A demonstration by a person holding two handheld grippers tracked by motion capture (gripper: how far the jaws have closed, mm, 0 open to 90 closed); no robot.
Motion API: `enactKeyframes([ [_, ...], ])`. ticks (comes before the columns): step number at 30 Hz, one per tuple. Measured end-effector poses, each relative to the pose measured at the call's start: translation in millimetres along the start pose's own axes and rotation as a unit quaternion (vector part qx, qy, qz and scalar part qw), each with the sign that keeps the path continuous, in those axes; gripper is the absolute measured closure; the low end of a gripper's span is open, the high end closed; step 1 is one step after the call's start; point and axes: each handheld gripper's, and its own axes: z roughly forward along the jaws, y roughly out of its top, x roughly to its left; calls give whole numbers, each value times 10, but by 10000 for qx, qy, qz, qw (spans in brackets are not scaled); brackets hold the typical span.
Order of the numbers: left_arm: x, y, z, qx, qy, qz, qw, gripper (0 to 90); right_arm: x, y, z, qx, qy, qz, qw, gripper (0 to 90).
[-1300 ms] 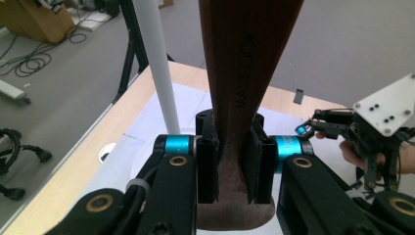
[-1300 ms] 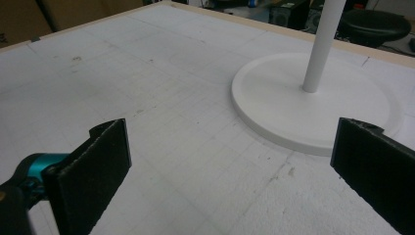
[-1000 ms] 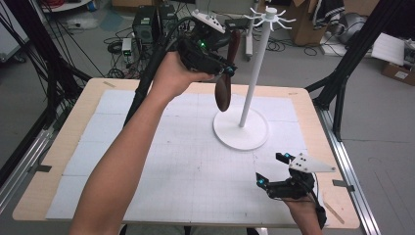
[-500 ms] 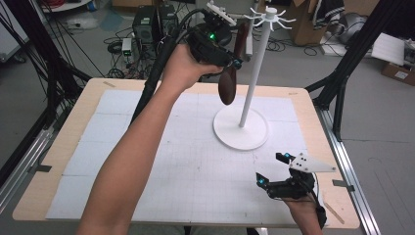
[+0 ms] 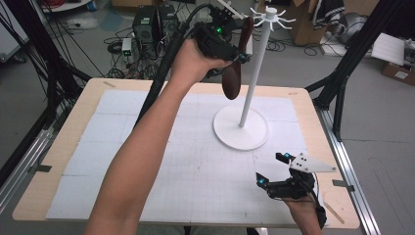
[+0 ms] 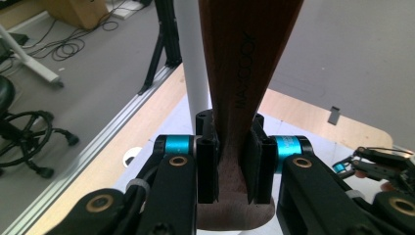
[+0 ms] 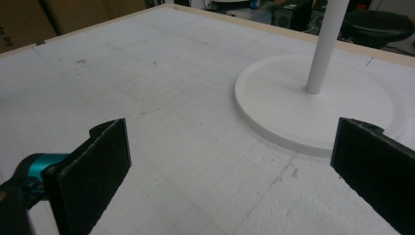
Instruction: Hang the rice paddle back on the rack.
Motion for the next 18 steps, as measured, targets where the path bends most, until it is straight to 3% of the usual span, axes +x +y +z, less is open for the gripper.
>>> enactKeyframes([
  [18,51,49,90,107,128,-132,9998,778,10,3,-2,-3,29,35,10000,5],
])
